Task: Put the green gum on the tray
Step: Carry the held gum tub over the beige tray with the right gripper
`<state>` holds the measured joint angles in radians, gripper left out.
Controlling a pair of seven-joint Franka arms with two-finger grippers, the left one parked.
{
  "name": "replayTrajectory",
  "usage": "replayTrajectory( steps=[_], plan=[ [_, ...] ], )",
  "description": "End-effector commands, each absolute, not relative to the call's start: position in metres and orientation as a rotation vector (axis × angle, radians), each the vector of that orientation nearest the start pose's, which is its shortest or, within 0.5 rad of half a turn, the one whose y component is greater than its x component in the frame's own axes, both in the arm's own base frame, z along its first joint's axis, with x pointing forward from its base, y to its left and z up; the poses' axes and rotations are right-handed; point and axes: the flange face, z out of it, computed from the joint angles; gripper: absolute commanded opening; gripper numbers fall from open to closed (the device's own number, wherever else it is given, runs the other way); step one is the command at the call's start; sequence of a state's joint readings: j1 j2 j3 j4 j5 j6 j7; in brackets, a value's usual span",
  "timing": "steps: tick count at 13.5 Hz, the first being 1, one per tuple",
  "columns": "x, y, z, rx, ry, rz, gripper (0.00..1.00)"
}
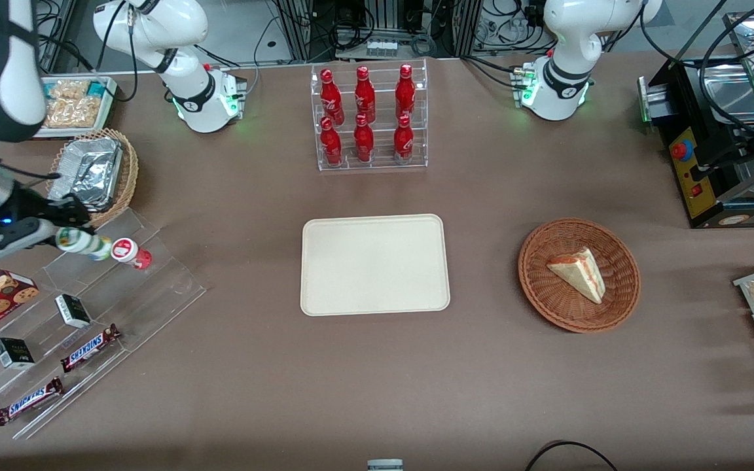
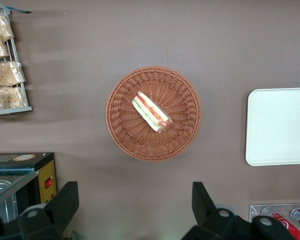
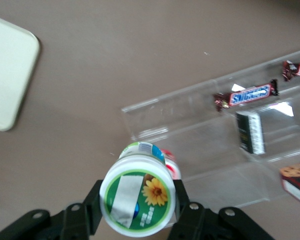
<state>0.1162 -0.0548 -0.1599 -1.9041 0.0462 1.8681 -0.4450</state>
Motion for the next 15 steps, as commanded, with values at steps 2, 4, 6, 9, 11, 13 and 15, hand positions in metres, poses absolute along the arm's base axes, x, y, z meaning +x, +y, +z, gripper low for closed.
replayTrajectory(
  steps=[2,4,6,9,11,13,15],
  plan=[
    [0.559,0.07,0.532,-3.05,-0.454,-0.027,0.0],
    [0.568,0.125,0.525,-3.07,-0.366,-0.012,0.0],
    [0.57,0.191,0.516,-3.093,-0.253,0.001,0.0],
    [0.569,0.271,0.475,-3.136,-0.084,0.051,0.0],
    [0.569,0.326,0.444,-3.147,0.004,0.014,0.0],
    [0.564,0.377,0.403,-3.167,0.082,0.004,0.0],
    [0.568,0.409,0.383,-3.151,0.155,-0.058,0.0]
  ],
)
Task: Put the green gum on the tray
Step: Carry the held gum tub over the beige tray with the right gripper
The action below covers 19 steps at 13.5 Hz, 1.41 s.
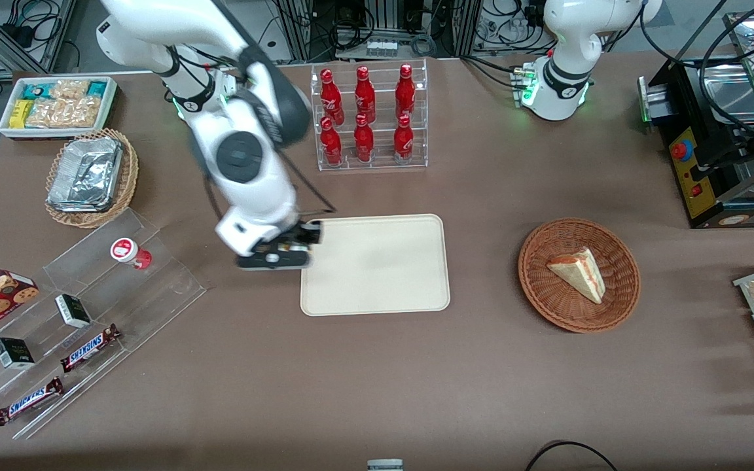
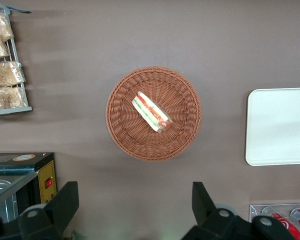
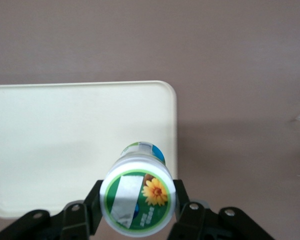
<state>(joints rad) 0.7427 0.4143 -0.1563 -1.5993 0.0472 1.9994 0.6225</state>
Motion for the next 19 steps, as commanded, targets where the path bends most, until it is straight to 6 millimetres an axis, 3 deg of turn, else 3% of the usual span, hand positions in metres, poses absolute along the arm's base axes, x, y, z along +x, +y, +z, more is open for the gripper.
replayTrajectory(
  steps=[1,6,8,14,18,19],
  plan=[
    [0.569,0.419,0.371,-3.156,0.167,-0.057,0.0],
    [0.543,0.477,0.285,-3.141,0.219,-0.108,0.0],
    [0.535,0.488,0.268,-3.132,0.189,-0.131,0.0],
    [0.529,0.491,0.243,-3.125,0.216,-0.092,0.0],
    [0.519,0.502,0.243,-3.118,0.202,-0.073,0.0],
    [0.512,0.508,0.243,-3.115,0.19,-0.067,0.09]
  ],
)
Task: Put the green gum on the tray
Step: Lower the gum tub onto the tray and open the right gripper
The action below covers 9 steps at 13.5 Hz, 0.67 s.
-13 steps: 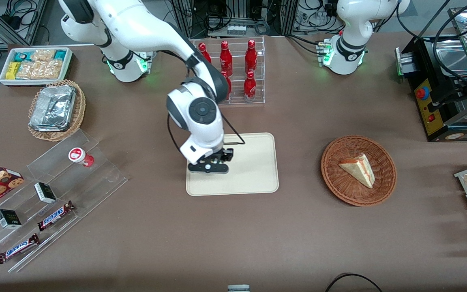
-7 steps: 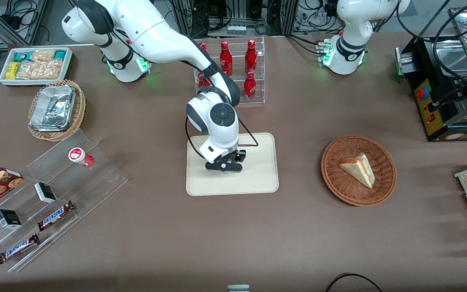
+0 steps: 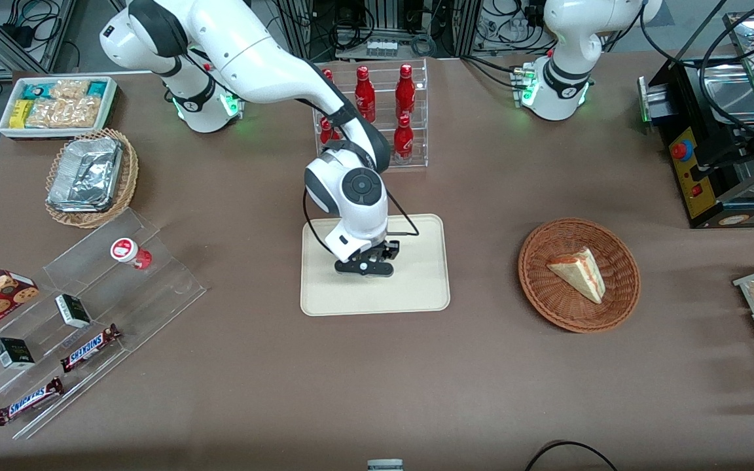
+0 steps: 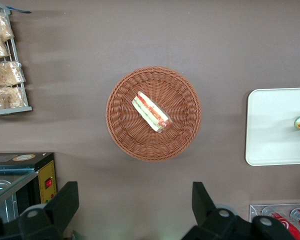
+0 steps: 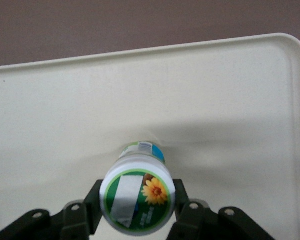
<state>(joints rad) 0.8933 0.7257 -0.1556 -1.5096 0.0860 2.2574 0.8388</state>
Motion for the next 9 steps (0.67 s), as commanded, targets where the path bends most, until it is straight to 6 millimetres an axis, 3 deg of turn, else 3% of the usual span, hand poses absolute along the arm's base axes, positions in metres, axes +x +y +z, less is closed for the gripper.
replayTrajectory(
  steps=[1,2,6,8,9],
  plan=[
    [0.512,0.508,0.242,-3.108,0.199,-0.056,0.75],
    [0.513,0.507,0.242,-3.108,0.201,-0.056,0.97],
    [0.519,0.501,0.246,-3.106,0.2,-0.057,0.98],
    [0.526,0.494,0.271,-3.091,0.214,-0.077,0.98],
    [0.529,0.487,0.295,-3.088,0.23,-0.067,0.98]
  ],
)
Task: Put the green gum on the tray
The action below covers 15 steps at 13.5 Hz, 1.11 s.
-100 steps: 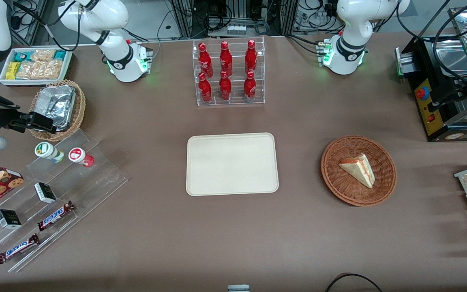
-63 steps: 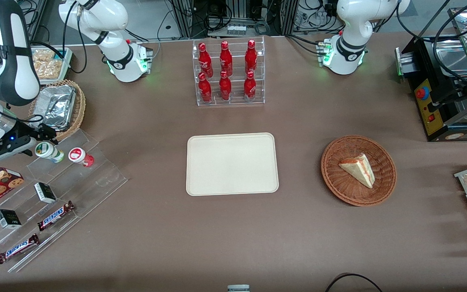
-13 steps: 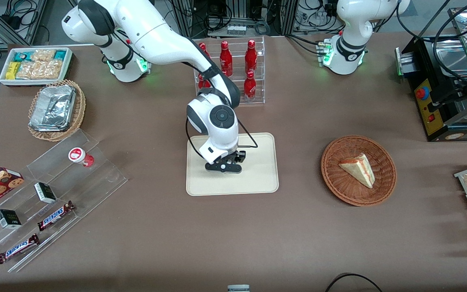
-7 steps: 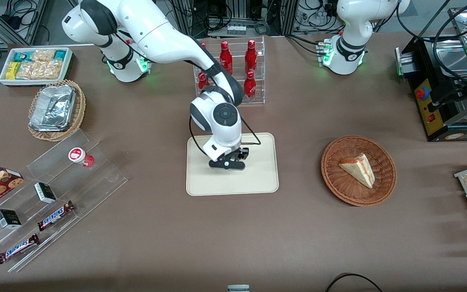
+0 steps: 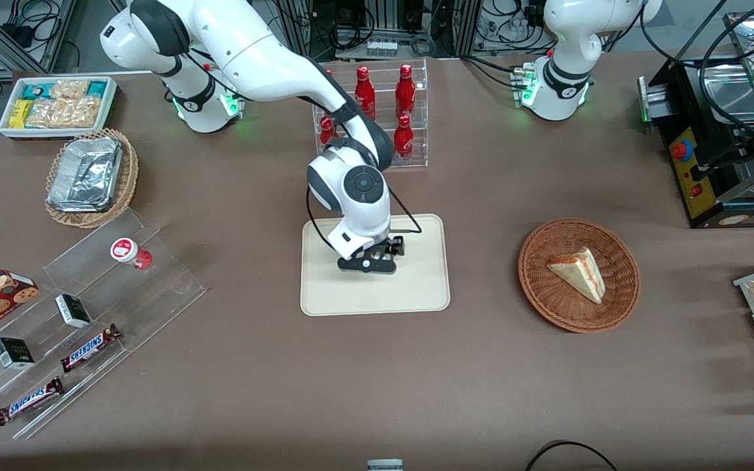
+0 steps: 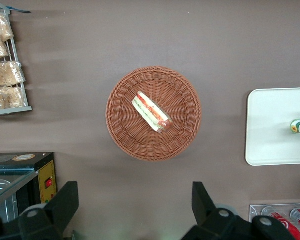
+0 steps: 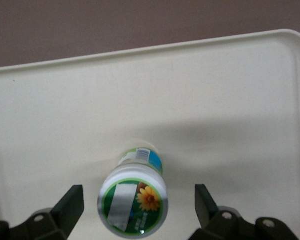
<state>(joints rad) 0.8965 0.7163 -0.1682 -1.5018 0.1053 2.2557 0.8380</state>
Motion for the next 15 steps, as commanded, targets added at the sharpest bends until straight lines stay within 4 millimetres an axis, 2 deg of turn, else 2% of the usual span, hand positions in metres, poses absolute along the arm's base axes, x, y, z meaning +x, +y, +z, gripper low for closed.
replayTrajectory(
  steps=[1,3,5,8,9,10,11,12,14,15],
  plan=[
    [0.538,0.47,0.32,-3.088,0.272,-0.046,0.98],
    [0.542,0.442,0.367,-3.082,0.315,-0.031,0.98],
    [0.551,0.396,0.418,-3.057,0.366,-0.026,0.99],
    [0.57,0.318,0.481,-3.052,0.309,-0.001,0.99],
    [0.572,0.295,0.498,-3.054,0.296,0.011,0.99],
    [0.574,0.265,0.514,-3.057,0.291,0.037,0.99],
    [0.573,0.227,0.533,-3.062,0.271,0.08,0.99],
    [0.57,0.2,0.55,-3.063,0.244,0.099,0.99],
    [0.563,0.143,0.576,-3.08,0.199,0.137,0.99],
    [0.559,0.12,0.585,-3.085,0.17,0.144,0.99]
  ],
)
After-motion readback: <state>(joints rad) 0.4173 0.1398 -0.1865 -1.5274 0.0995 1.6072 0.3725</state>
